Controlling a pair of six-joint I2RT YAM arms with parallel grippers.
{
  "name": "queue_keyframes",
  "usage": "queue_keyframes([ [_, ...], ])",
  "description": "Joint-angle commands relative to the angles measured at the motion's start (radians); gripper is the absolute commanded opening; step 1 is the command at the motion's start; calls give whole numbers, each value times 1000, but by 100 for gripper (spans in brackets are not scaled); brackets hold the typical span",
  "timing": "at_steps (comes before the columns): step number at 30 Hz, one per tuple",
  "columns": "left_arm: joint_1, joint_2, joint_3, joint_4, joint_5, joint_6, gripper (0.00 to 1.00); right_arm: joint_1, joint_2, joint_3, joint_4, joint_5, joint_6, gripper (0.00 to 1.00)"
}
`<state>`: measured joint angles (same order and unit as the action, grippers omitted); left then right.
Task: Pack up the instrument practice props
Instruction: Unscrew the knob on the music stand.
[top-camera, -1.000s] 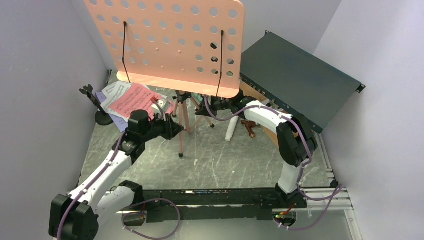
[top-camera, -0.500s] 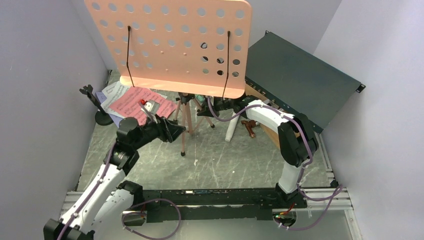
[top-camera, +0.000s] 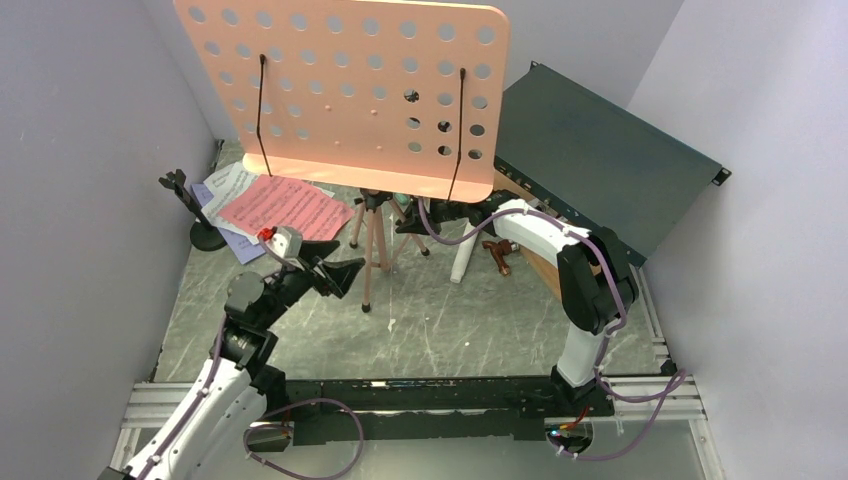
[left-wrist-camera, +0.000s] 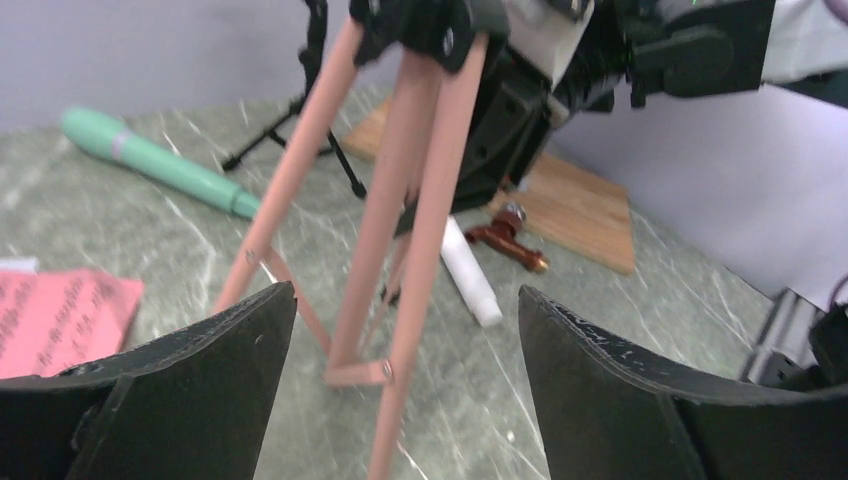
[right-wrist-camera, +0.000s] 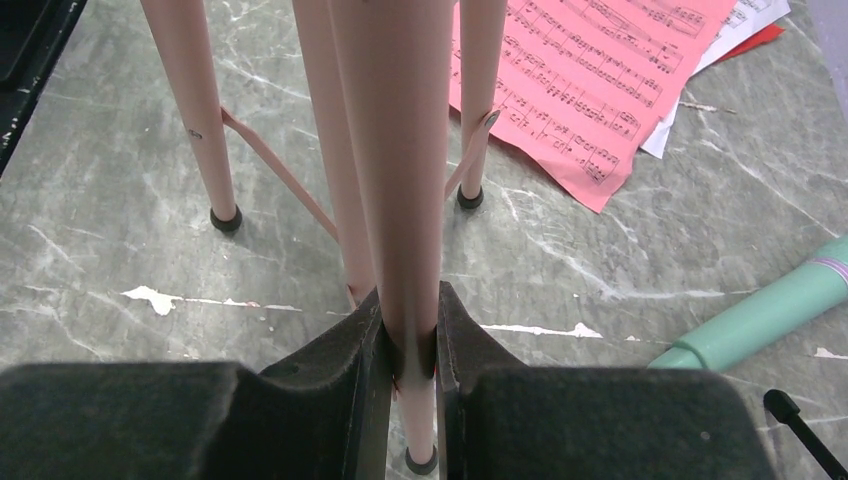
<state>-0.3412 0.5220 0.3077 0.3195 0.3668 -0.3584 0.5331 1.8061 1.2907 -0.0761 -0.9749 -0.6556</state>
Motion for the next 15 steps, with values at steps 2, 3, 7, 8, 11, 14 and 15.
queue_keyframes([
  [2, 19, 109, 45, 342, -15, 54, 86, -15, 1, -33, -121, 10, -54, 7],
  [3, 28, 146, 60, 373, 22, 45, 85, -15, 1, -34, -121, 8, -55, 7],
  [7, 105, 262, 106, 519, 156, -70, 85, -15, -1, -36, -122, 2, -57, 8],
  [8, 137, 292, 111, 575, 198, -110, 84, -15, -2, -36, -123, 2, -57, 8],
  [11, 227, 396, 98, 804, 289, -237, 78, -15, -2, -34, -121, -3, -53, 8],
  [14, 282, 483, 100, 965, 340, -327, 73, -15, -1, -35, -120, -7, -52, 8],
  [15, 288, 506, 112, 999, 364, -342, 71, -15, 1, -35, -120, -7, -52, 8],
])
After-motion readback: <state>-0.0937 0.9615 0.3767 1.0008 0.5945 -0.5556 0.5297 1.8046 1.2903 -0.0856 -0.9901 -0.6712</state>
